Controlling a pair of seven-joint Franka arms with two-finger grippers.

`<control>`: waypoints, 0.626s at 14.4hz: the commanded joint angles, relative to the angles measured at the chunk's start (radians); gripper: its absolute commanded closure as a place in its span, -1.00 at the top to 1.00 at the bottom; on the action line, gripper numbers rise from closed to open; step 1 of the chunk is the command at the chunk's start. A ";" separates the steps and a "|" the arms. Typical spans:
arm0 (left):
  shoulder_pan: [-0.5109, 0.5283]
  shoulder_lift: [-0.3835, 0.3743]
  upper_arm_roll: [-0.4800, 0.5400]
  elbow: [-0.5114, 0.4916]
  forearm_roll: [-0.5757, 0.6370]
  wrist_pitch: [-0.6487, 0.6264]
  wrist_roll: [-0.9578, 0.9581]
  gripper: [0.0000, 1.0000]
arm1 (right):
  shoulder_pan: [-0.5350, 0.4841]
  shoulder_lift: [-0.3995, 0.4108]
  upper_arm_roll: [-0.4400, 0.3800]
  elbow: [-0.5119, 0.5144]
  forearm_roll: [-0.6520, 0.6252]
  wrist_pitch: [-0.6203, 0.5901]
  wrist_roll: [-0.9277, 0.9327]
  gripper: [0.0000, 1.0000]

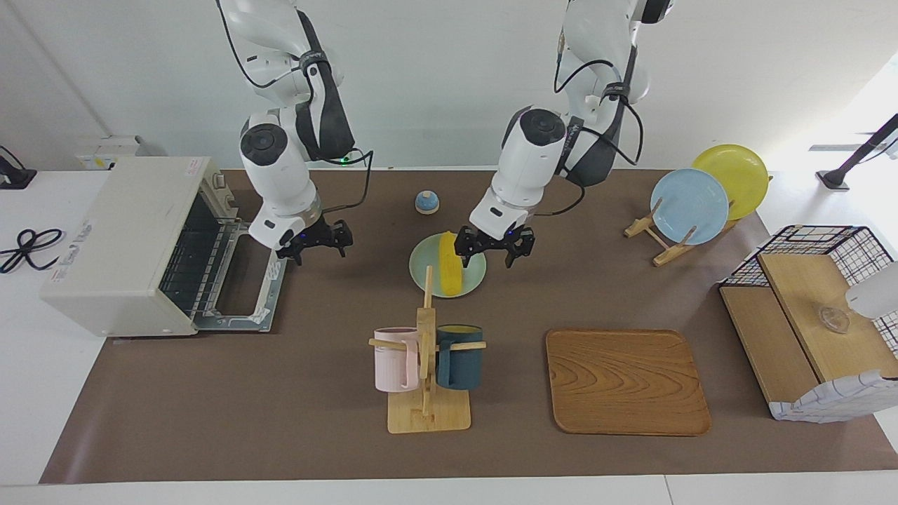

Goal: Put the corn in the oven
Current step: 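Release the corn and withdraw the left gripper while the right gripper reaches the plate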

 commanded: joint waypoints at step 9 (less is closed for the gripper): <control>0.297 -0.118 -0.004 0.070 0.097 -0.227 0.316 1.00 | 0.405 0.230 0.004 0.353 -0.123 -0.050 0.506 1.00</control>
